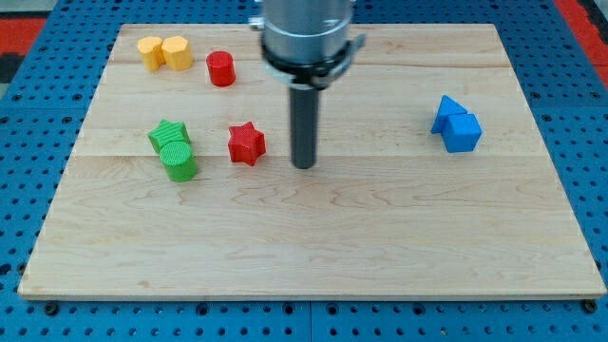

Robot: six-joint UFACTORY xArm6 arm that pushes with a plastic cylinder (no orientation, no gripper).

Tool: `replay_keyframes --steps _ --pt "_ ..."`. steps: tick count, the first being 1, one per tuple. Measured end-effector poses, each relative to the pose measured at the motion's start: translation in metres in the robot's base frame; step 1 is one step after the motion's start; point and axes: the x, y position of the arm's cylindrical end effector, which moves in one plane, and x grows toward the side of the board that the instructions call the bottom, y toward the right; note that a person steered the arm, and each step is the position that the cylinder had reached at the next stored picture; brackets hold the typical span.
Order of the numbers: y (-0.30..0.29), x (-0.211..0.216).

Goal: Slide the green circle to the bottom left side of the green star

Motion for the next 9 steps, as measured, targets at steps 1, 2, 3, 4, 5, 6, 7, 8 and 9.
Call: replay_keyframes --steps 1,2,3,4,5,6,7,8,9 --pt "-0.075 -0.036" --pt "-0.100 -0.070" --pt "-0.115 -0.074" --pt "-0.096 -0.022" --pt "-0.097 0.022" --pt "-0.139 0.026" --pt "-0.170 0.020" --pt "-0.168 0.051" --pt "-0.225 0.058"
